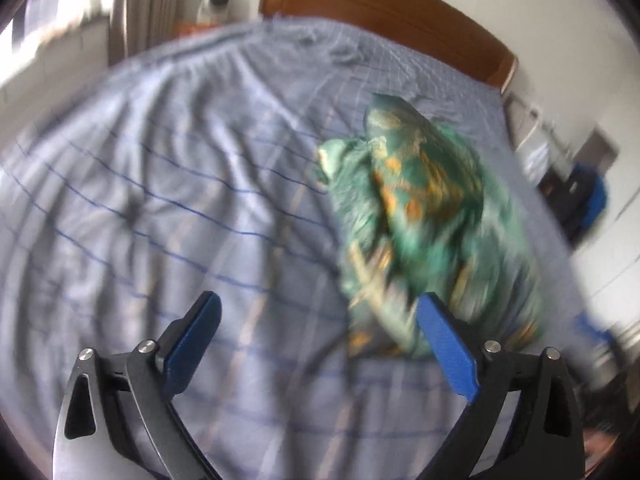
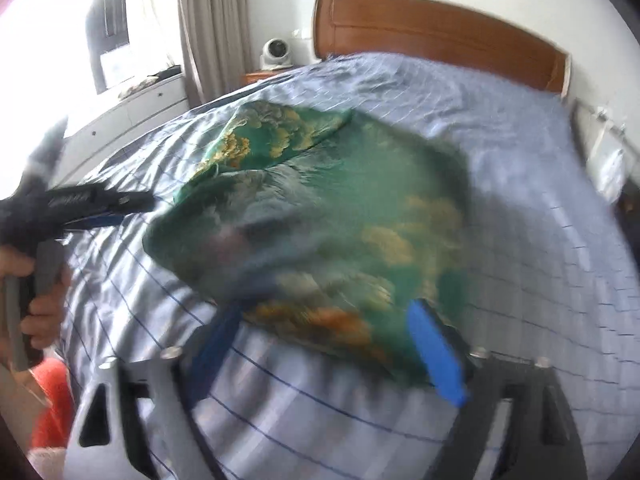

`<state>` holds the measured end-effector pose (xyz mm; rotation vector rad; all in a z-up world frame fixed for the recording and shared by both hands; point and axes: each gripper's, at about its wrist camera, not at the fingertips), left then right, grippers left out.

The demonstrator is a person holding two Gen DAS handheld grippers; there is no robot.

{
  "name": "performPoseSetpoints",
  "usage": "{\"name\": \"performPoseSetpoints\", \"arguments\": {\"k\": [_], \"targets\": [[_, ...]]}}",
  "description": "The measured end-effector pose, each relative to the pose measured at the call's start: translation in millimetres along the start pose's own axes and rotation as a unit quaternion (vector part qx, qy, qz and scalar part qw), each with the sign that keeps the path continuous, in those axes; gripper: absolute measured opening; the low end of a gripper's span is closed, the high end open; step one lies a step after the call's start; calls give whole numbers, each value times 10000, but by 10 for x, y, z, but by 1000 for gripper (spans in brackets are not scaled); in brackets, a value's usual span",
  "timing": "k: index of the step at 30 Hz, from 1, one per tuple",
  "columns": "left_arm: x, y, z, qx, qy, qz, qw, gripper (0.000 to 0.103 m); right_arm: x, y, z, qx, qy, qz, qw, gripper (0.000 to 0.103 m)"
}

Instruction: Fold large clothes

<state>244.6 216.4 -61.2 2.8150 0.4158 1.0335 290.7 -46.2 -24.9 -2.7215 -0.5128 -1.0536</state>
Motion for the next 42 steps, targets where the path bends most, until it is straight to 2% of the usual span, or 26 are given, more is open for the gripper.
{"name": "performPoseSetpoints", "arguments": {"k": [1,4,8,11,14,21,26,27,28,30,32,34,35,38,40,42], "targets": [[-108,26,-71,249,31,223,9994,99,-55,28,-102,-187,62,-3,9998,99],[-350,27,-85,625,-30,511,9967,99,-267,140,-323,-724,112,91,9973,99],[-642,16,-23,844,-325,624,9939,99,-403,287,-408,-1244,-37,302,9918,99],[-746,29,10,1004,-392,679,9919,101,-491,362,-460,-1439,-116,462,9884,99],[-767,162,39,958,-579,763,9908,101,-561,454,-525,-1518,-146,549,9868,99],[-813,286,-103,883,-301,748,9928,101,-628,589,-594,-1720,-155,592,9832,99],[-792,283,1,843,-513,791,9920,100,-648,643,-573,-1841,-166,633,9807,99],[-751,267,7,779,-552,739,9927,100,-665,667,-570,-1695,-139,636,9834,99],[-671,241,-8,551,-580,613,9949,100,-688,707,-572,-1415,-88,691,9875,99],[-467,180,-63,-90,-548,271,9981,100,-755,871,-568,-591,63,982,9934,99],[-213,147,-84,-696,-487,-66,9964,100,-805,1098,-541,-92,212,1421,9896,99],[82,168,16,-1276,-588,-225,9898,101,-797,1327,-491,277,402,1843,9816,99],[240,188,124,-1428,-677,-272,9871,101,-767,1422,-459,467,477,1995,9776,99],[615,223,502,-1463,-856,-467,9844,101,-603,1634,-354,1174,854,2096,9669,100],[771,254,794,-1675,-1121,-536,9780,101,-432,1718,-194,1616,785,2091,9613,101],[845,270,1096,-1792,-1363,-606,9724,101,-251,1791,59,2293,526,2221,9462,101]]}}
Point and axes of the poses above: each gripper's, at about its wrist camera, not at the fingertips, and z roughly the way its jaws point, y to its right, x to its top, and after that the axes turned 1 degree about x, right-handed
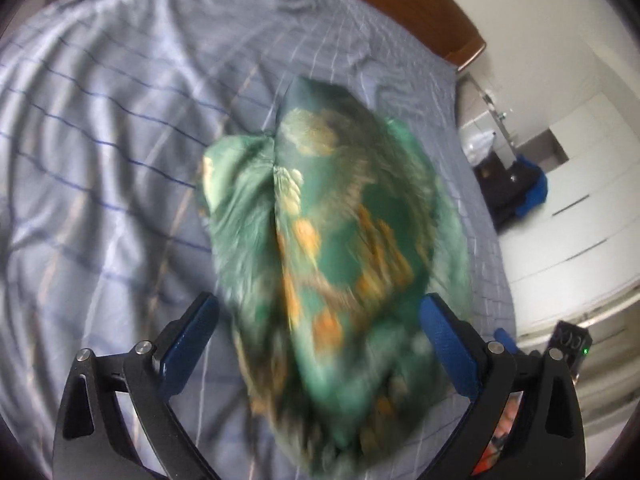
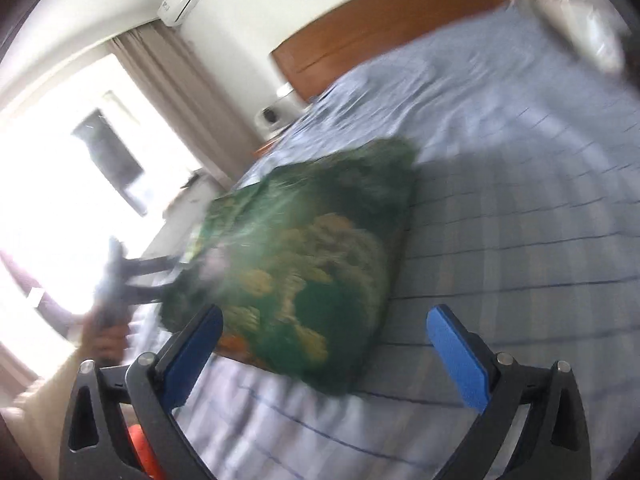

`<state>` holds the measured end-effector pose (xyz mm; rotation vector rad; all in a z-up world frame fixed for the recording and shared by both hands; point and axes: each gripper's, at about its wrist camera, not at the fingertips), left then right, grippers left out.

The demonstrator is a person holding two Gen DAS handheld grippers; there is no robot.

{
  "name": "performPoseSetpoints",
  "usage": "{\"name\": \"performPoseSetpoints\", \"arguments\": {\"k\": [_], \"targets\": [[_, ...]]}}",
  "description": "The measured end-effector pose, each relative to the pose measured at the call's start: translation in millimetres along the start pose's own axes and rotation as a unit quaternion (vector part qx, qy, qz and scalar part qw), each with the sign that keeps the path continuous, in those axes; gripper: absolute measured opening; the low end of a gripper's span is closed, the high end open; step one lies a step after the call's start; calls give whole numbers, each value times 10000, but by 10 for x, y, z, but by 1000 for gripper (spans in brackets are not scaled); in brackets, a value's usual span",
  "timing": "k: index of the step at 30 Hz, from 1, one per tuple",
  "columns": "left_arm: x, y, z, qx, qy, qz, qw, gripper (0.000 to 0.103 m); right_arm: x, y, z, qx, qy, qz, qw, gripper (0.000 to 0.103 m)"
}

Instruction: Fold large clothes

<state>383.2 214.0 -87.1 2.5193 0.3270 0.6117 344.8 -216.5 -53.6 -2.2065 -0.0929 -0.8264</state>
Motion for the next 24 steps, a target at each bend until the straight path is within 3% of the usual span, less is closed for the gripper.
{"name": "performPoseSetpoints", "arguments": {"k": [3,6,8,11,12,13,14,16,17,20,24], "targets": [[71,-110,335,156,-277,-17,9995,103,182,234,302,297,-82,592,9978,101],[66,-260,520,-15,-396,-235,9989,103,261,617,768,544,-450,1453,9869,101],[44,-347,631,-181,-557,-407,9975,103,264,779,1065,590,-803,1683,9807,101],[26,-444,790,-115,-813,-578,9949,103,245,790,1456,582,-1236,1562,9782,100],[25,-445,820,-43,-838,-556,9949,103,270,750,1507,603,-1240,1471,9795,94],[31,-422,842,53,-842,-500,9952,103,324,651,1559,644,-1288,1221,9820,78],[48,-359,863,183,-833,-375,9956,101,364,547,1575,516,-1335,929,9853,75],[59,-204,857,157,-761,-116,9969,71,417,288,1586,25,-1435,127,9896,65],[54,-120,824,265,-688,-60,9973,69,425,96,1597,-327,-1539,-454,9865,61],[-20,162,692,687,-395,422,9960,57,391,-299,1552,-818,-1516,-1362,9756,55],[-194,262,484,583,-28,518,9969,50,259,-706,1364,-977,-1098,-2018,9683,53]]}}
Point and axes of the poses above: each gripper's, at about its wrist camera, not at the fingertips, and z roughly the way its jaws point, y to its right, x to its top, and after that the axes turned 1 degree about x, right-handed
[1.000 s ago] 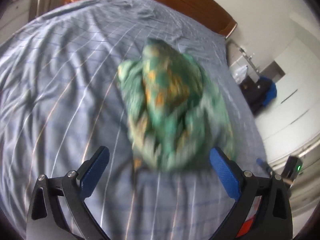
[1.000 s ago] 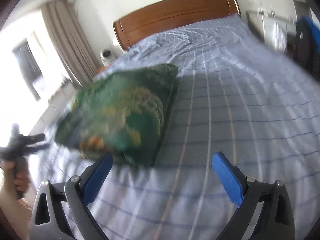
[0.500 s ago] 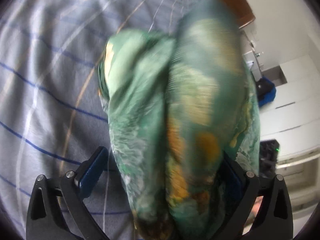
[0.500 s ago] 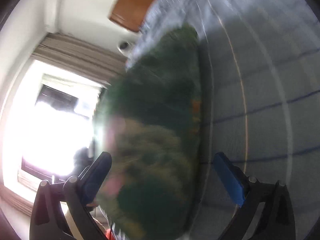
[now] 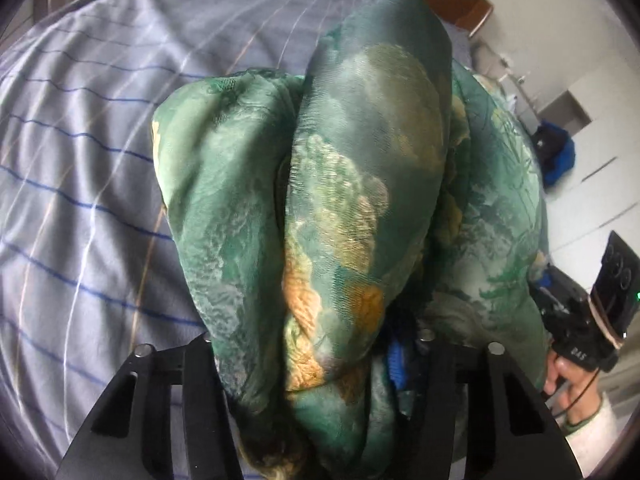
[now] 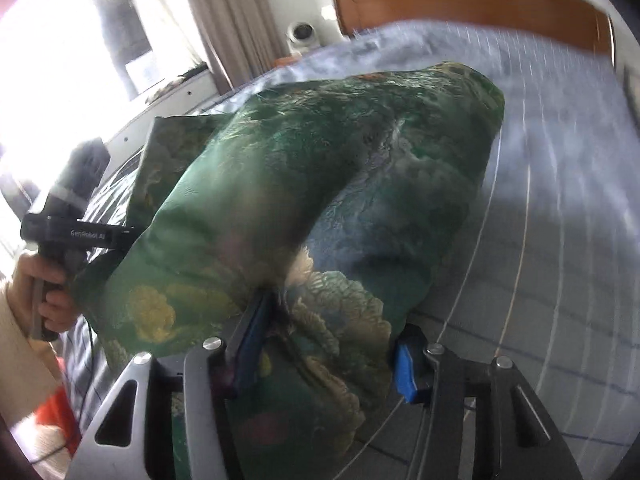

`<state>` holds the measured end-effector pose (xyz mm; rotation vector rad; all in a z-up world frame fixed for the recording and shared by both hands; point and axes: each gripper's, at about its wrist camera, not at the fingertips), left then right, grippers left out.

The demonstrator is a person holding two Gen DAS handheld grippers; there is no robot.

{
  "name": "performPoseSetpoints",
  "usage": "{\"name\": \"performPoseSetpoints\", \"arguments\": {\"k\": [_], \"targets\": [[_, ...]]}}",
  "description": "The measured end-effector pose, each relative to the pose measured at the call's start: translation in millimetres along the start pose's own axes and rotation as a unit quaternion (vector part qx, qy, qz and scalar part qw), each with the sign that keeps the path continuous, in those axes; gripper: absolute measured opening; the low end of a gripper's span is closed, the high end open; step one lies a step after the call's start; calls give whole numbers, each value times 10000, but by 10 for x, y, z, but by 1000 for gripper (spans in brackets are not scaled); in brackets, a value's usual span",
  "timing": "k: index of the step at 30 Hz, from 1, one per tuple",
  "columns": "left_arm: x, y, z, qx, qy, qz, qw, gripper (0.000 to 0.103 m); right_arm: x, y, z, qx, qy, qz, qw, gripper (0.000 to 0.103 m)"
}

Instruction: Fold large clothes

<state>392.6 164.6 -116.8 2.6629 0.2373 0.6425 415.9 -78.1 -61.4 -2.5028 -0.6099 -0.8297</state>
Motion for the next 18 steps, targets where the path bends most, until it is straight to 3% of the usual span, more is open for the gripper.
{"name": "performPoseSetpoints", "arguments": {"k": [6,11,14,18], "targets": [[-82,-22,-449,-337,481,-118,9982,49,-61,-639,-656,-89,900,-863,9922,53],[-6,204,-925,-389,932,89,9948,49,84,-962,-1092,-10,1505,-1246,9807,52],[165,334,-1139,-403,1182,157,9920,49,228,-958,-1256,83,1799,-1162,9768,52],[236,472,-1105,-32,1318,347,9907,50,397,-653,-1234,395,1837,-675,9799,53]]}}
Point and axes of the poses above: each gripper's, at about its wrist camera, not at the fingertips, and z roughly the way its jaws point, y to its right, x to its top, and after that the axes turned 1 degree about x, right-handed
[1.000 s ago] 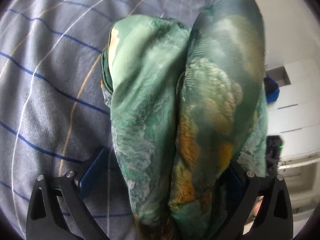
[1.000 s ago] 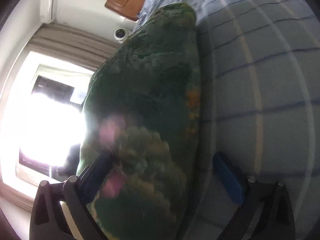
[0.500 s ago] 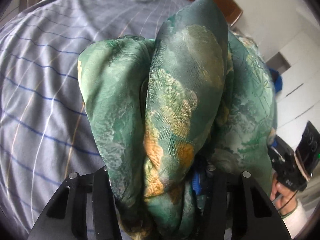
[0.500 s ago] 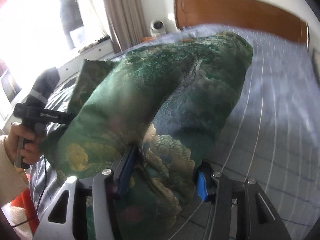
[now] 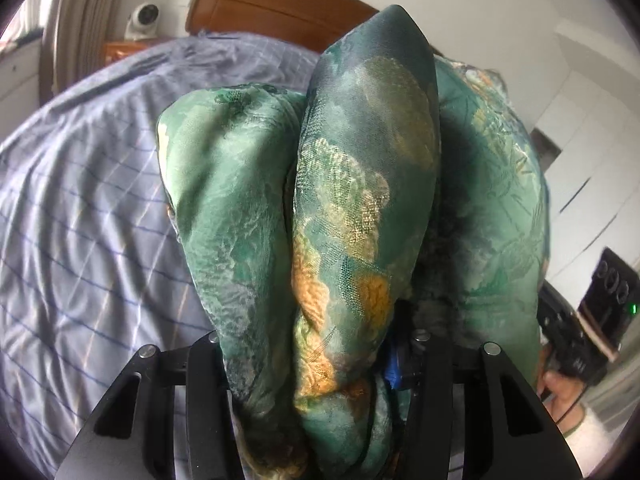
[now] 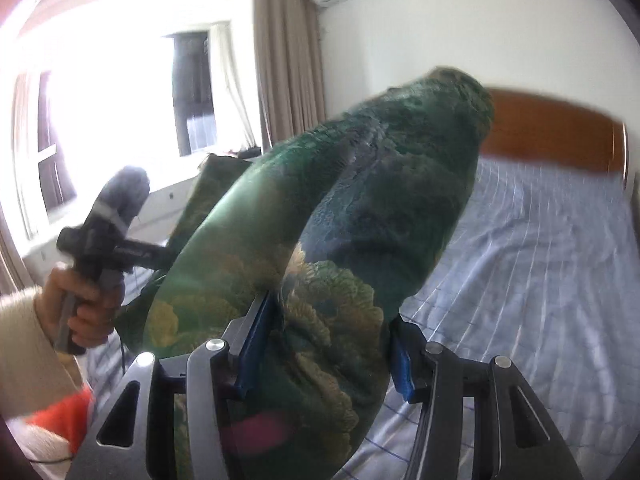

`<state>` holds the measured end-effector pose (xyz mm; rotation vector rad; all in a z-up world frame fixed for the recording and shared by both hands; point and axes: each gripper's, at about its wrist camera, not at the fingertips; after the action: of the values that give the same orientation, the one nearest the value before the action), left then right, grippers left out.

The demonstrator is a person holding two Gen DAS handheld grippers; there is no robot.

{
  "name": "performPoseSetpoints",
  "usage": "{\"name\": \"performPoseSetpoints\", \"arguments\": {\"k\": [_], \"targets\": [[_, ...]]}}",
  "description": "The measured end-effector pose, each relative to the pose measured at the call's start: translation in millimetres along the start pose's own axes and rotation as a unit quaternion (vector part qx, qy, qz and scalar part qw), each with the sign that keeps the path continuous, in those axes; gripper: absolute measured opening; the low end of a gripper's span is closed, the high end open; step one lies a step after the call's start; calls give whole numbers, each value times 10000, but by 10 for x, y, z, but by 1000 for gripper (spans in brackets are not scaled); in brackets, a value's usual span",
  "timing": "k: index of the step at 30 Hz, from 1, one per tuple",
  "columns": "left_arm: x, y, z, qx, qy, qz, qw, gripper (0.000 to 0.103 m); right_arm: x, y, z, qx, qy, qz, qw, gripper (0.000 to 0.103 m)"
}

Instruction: Fold large clothes

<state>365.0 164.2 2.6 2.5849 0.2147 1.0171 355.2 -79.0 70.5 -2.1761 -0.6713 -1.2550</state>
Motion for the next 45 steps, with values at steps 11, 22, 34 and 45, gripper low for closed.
{"name": "performPoseSetpoints", "arguments": {"k": [11,22,34,45], "targets": [[-723,-45,29,973,563,173,9935,99,-823,674,-71,-1191,-1097,1123,9804,94],[-1372,908,-1020,2138,1670,1415,9520,103,-1014,-236,-927,-1903,-525,287,9799,103],[-2043,1385,-1323,2337,2024,1273,9424,103,-1127,-898,-1580,-2820,12,614,9574,103],[-2214,1213,-1209,2328,1076,692,9641,103,-1322,-1022,-1402,-2958,-1050,934,9449,103]]}}
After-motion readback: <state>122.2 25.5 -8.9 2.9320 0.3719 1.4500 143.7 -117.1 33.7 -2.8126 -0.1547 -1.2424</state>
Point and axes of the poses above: each gripper's, at about its wrist camera, not at the fingertips, and z roughly the way its jaws point, y to its right, x to its top, and after that the axes turned 1 degree about x, right-handed
